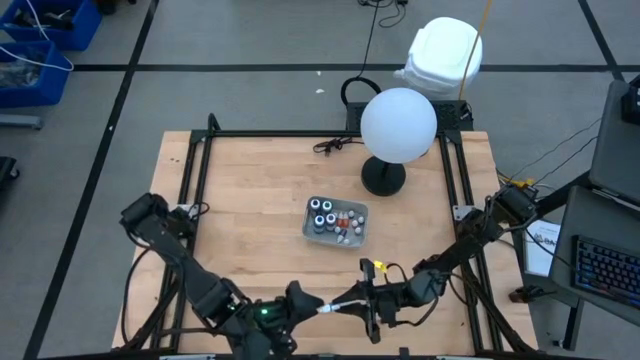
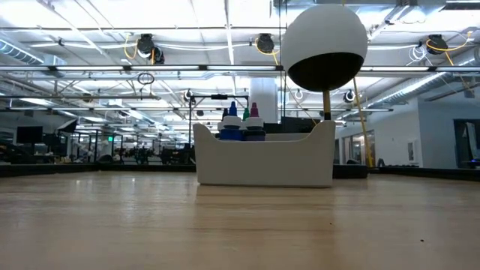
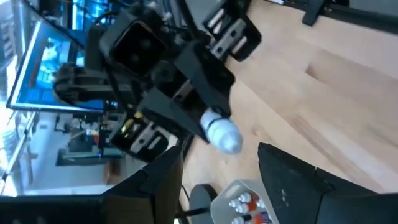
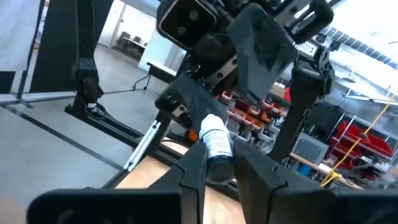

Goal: Pick & Place food coloring
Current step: Put the small dark blue food coloring bottle into the gray bin

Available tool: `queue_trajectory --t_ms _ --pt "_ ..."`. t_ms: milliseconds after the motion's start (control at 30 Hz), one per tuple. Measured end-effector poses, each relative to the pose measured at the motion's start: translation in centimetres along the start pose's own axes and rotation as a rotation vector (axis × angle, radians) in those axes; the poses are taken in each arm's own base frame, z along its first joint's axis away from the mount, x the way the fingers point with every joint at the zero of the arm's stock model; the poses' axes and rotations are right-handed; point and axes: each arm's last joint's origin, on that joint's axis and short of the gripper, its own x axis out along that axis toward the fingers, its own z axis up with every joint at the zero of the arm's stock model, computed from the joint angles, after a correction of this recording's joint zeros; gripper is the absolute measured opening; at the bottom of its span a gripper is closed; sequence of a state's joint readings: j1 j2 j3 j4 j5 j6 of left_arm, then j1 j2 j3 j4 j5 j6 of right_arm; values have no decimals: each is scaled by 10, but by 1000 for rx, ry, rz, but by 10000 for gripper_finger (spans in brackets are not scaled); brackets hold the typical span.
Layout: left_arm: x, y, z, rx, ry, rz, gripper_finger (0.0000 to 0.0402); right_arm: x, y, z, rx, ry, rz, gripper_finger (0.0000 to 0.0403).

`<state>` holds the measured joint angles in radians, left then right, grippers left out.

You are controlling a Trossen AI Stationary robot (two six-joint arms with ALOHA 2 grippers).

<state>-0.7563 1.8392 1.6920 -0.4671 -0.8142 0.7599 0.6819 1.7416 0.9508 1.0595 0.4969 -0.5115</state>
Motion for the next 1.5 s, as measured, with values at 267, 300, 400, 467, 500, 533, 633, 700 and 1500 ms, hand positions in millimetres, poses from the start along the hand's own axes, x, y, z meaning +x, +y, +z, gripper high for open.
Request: queue_trajectory --t_ms 267,300,400,467,500,533,633,700,1500 --pt "8 2 -4 3 -13 -33 211 1 -1 -2 -6 16 2 56" --pt "9 3 -5 -1 -15 -37 211 1 -1 -3 -7 17 0 56" --pt "16 4 -7 -9 -8 -41 211 1 -1 -3 -7 17 -1 56" --pt "23 0 -8 5 10 -45 211 1 -2 -3 -11 18 -2 56" --pt "26 -4 -8 15 19 -49 209 1 -2 -3 -11 19 -2 56" --pt "29 -5 -8 17 24 -46 205 1 -1 -4 -15 25 -2 56" --pt "34 -10 -8 41 49 -29 184 1 -1 -4 -17 37 -17 56" --pt "35 -12 -7 54 65 -17 165 1 -1 -6 -25 57 -25 56" --pt "21 -21 2 36 84 31 99 1 -5 -5 -17 92 -26 57"
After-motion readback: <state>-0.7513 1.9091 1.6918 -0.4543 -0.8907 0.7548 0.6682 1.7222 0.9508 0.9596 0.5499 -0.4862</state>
